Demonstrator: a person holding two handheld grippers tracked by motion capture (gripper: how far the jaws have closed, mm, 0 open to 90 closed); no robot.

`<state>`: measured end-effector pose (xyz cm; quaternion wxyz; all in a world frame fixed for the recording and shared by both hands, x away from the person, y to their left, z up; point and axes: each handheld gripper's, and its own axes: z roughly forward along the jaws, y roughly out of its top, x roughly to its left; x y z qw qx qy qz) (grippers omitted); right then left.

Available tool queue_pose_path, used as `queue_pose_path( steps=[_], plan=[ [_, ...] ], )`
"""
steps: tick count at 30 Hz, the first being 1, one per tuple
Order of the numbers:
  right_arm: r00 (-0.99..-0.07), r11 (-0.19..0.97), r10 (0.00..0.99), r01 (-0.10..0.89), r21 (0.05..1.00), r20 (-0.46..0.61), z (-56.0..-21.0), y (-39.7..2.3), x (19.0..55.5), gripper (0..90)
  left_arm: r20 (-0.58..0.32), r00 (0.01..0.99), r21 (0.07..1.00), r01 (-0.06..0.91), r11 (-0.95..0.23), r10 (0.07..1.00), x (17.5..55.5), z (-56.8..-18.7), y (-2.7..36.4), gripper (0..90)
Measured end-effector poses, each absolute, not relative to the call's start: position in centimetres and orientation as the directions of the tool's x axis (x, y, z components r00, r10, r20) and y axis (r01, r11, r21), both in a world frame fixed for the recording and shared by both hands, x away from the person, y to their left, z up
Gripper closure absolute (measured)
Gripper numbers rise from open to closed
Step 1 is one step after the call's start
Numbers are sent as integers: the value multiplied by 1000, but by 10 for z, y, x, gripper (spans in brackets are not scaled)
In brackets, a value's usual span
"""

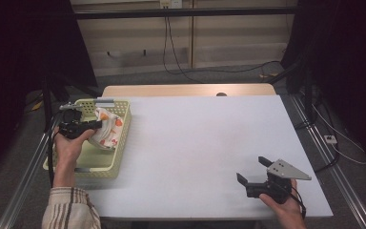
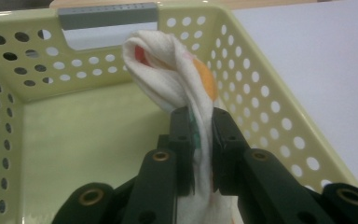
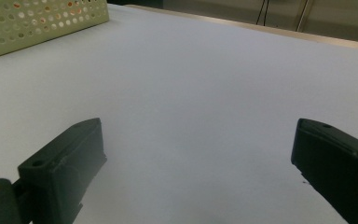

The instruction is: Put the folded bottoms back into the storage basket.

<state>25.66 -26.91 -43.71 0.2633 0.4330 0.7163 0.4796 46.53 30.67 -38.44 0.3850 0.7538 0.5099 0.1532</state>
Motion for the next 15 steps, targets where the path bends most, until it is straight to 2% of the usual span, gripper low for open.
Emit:
queue_pose_path(
  steps=[15],
  plan=[
    [-487, 167, 872, 372, 913, 39, -437, -269, 257, 26, -131, 394, 737, 652, -176, 910, 467, -389, 316, 809]
  ],
)
